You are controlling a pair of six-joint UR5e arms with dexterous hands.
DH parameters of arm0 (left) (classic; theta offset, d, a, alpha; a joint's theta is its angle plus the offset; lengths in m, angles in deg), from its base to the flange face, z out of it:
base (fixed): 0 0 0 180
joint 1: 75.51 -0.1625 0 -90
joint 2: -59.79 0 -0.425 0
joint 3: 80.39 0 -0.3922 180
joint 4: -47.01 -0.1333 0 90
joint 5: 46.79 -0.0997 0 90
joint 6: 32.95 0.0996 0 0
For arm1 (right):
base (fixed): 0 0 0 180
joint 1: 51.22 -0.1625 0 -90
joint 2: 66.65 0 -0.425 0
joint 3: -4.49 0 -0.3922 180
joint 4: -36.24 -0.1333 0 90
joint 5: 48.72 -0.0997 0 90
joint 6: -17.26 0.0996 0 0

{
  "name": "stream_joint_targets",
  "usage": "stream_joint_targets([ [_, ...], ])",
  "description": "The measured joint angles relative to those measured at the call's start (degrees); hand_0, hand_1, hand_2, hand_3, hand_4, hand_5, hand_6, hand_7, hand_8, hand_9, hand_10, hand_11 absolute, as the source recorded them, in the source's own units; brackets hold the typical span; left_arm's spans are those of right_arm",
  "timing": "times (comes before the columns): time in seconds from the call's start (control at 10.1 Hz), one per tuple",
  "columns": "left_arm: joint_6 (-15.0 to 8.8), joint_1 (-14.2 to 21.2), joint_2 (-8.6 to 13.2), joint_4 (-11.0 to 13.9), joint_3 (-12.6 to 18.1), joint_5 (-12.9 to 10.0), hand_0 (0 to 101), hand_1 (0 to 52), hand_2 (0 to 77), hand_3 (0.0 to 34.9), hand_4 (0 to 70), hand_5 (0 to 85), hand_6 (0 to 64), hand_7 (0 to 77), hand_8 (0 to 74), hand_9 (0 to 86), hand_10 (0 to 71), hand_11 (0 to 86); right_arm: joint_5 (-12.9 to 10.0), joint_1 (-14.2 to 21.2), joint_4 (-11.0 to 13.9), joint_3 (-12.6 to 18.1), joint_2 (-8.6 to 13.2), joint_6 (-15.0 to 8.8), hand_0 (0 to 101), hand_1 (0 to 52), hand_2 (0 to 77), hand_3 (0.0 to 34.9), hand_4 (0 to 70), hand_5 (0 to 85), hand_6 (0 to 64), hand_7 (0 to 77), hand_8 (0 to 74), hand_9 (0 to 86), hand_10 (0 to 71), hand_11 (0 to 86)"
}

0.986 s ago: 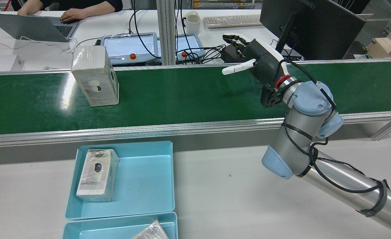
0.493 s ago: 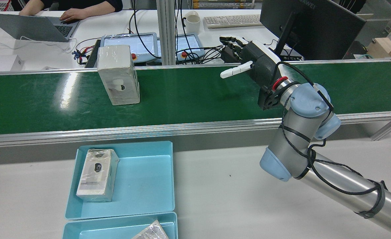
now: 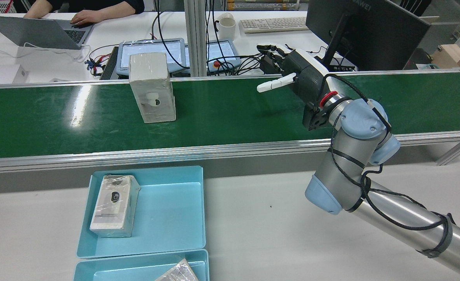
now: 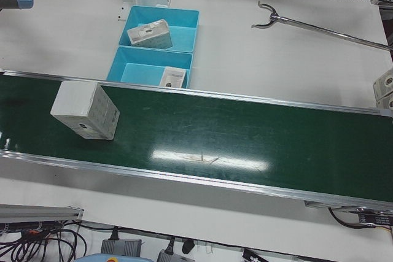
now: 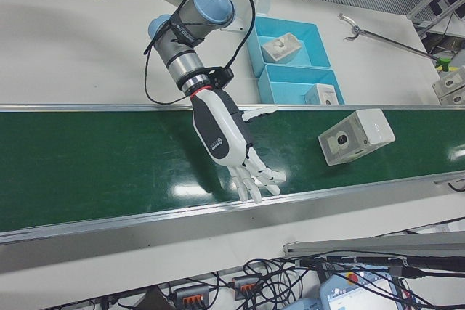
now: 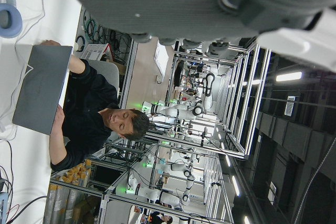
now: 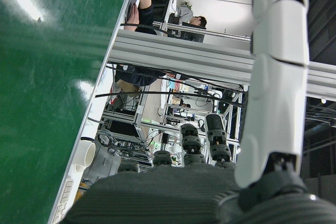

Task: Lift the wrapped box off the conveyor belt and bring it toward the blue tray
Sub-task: 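Hold the right hand open beside the belt as a wrapped box approaches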

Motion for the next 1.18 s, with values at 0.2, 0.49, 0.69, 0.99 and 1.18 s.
stream_joint_targets([
  [0.2,0.0,0.0,0.0,0.0,0.0,0.0,0,0.0,0.5,0.0,0.0,0.5,0.0,0.5,0.5,0.0,0.5,0.5,-0.2,0.3,-0.2,0.0,-0.1,-0.3,47,8.7,4.9,9.8,1.6,23.5,3.3,2.7,4.4,1.6,0.0,1.6],
  [0.49,0.0,0.0,0.0,0.0,0.0,0.0,0,0.0,0.5,0.0,0.0,0.5,0.0,0.5,0.5,0.0,0.5,0.5,-0.4,0.9,-1.1,-0.7,-0.6,-0.4,46,10.4,4.4,8.0,0.0,21.8,3.3,2.7,3.8,1.6,0.0,1.6],
  [0.69,0.0,0.0,0.0,0.0,0.0,0.0,0,0.0,0.5,0.0,0.0,1.1,0.0,0.0,0.5,0.5,0.0,0.5,-0.5,1.1,-1.4,-0.9,-0.6,-0.4,46,10.4,6.0,7.2,0.0,21.8,2.2,2.7,2.7,1.6,0.0,1.6],
  [0.99,0.0,0.0,0.0,0.0,0.0,0.0,0,0.0,0.5,0.0,0.0,1.1,0.0,0.5,0.5,0.0,0.5,0.5,-0.5,1.3,-1.7,-1.5,-0.6,-0.3,46,10.4,6.0,6.3,1.1,21.3,3.3,2.7,2.7,1.6,0.0,1.6],
  [1.18,0.0,0.0,0.0,0.0,0.0,0.0,0,0.0,0.5,0.0,0.0,0.5,0.0,0.5,0.5,0.0,0.5,0.5,-0.5,1.6,-1.9,-1.8,-0.6,-0.4,46,10.4,7.1,7.1,2.2,22.4,3.3,2.7,2.7,1.6,0.0,1.6],
])
